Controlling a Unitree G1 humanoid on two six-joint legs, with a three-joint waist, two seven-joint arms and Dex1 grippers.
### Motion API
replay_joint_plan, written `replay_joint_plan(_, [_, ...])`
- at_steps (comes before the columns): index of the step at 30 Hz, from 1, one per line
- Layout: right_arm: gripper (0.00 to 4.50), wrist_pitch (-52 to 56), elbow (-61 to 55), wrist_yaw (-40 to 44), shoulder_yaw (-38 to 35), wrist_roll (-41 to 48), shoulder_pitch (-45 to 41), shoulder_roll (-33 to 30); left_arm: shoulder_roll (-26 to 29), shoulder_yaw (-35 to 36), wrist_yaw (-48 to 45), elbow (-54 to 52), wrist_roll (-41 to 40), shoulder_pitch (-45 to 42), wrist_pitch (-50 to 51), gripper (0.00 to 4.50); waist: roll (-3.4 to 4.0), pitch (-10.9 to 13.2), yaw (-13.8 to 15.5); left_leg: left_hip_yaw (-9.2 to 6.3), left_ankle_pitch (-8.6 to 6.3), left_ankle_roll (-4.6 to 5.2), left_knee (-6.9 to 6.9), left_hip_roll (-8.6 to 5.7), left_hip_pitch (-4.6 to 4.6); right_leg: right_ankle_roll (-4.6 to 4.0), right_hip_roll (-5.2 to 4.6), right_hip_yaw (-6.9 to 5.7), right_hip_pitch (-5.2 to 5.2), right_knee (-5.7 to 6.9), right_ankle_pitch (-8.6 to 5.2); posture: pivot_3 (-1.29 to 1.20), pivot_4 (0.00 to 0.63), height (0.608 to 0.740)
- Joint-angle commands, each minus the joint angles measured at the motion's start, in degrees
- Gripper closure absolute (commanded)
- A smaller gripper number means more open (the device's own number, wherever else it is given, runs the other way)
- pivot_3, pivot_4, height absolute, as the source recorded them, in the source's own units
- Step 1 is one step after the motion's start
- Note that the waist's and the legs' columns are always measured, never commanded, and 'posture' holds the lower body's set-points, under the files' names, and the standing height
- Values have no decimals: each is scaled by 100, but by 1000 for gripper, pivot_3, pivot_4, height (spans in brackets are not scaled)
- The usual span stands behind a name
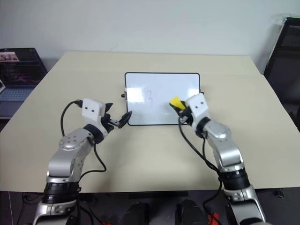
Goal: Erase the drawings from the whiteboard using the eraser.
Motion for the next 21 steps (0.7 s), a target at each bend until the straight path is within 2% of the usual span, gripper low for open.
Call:
replay_joint_plan(1, [3523, -258, 395, 138, 324, -294, -552, -30, 212, -118, -203, -8, 69, -194, 57, 0, 0, 0, 2, -1, 0, 0, -1, 0, 0, 0, 0, -1, 1, -2, 0, 0, 150, 740])
replay_joint_plan(6, [3523, -541, 1525, 280, 745, -659, -1543, 140, 408, -237, -484, 308, 59, -439, 115, 0, 0, 0, 1, 0, 0, 0, -2, 0, -2, -1, -1, -4, -1, -4, 0, 0, 150, 740])
replay_joint_plan(13, [3523, -1471, 3827, 50, 905, -1108, -2985, 688, 607, -340, -980, 1019, 122, -672, -284, 0, 1, 1, -36, -1, 0, 0, -3, 3, -1, -3, -2, -11, -6, 3, 1, 0, 150, 740])
replay_joint_plan(21, [3523, -2224, 5796, -393, 908, -1539, -3745, 1022, 473, -442, -1030, 984, 161, -698, -335, 0, 1, 1, -14, -11, -1, 0, -3, 0, -8, -4, -10, -9, -8, 0, 1, 0, 150, 740])
